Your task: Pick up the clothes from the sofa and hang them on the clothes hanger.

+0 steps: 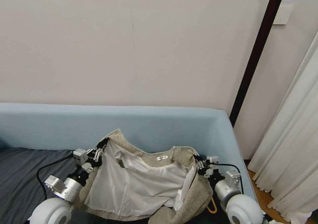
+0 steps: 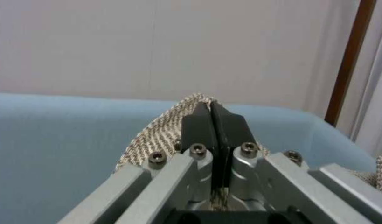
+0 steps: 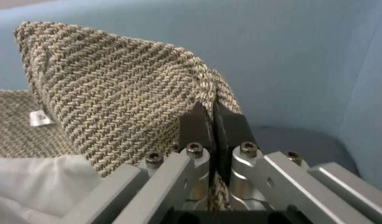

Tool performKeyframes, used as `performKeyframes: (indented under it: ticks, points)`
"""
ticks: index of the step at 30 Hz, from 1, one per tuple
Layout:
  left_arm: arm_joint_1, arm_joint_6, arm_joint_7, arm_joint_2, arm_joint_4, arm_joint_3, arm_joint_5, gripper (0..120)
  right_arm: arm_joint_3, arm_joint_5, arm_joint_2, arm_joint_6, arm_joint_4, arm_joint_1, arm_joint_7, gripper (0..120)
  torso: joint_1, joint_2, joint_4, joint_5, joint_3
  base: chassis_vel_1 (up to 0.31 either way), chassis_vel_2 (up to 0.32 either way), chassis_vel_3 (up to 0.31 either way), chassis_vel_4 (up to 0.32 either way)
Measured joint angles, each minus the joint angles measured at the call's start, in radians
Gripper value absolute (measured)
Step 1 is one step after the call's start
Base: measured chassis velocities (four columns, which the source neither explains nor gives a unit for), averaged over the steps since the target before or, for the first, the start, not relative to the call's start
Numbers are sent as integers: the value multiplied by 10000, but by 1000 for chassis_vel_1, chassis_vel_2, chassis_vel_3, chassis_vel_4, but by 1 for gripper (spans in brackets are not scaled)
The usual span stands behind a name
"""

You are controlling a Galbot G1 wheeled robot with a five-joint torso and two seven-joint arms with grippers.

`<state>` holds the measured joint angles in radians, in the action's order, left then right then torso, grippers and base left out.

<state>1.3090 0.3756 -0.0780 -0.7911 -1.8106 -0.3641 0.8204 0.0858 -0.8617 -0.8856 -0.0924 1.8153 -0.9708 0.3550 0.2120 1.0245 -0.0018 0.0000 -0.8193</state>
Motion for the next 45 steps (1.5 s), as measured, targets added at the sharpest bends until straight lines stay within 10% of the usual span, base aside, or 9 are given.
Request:
performKeyframes:
  ticks: [27,45]
  points:
    - [712,602,280,-1912,2570,1388,-2672,0,702,1050,-1591,-784,-2499,19,590,0,1,0,2,-1,0,0,0,0,0]
    - [2039,837,345,-1324,1209,901,-3454,52,612,1917,-1014,-515,-1666,-560,-119,59,0,0,5,0,1,0,0,0,0]
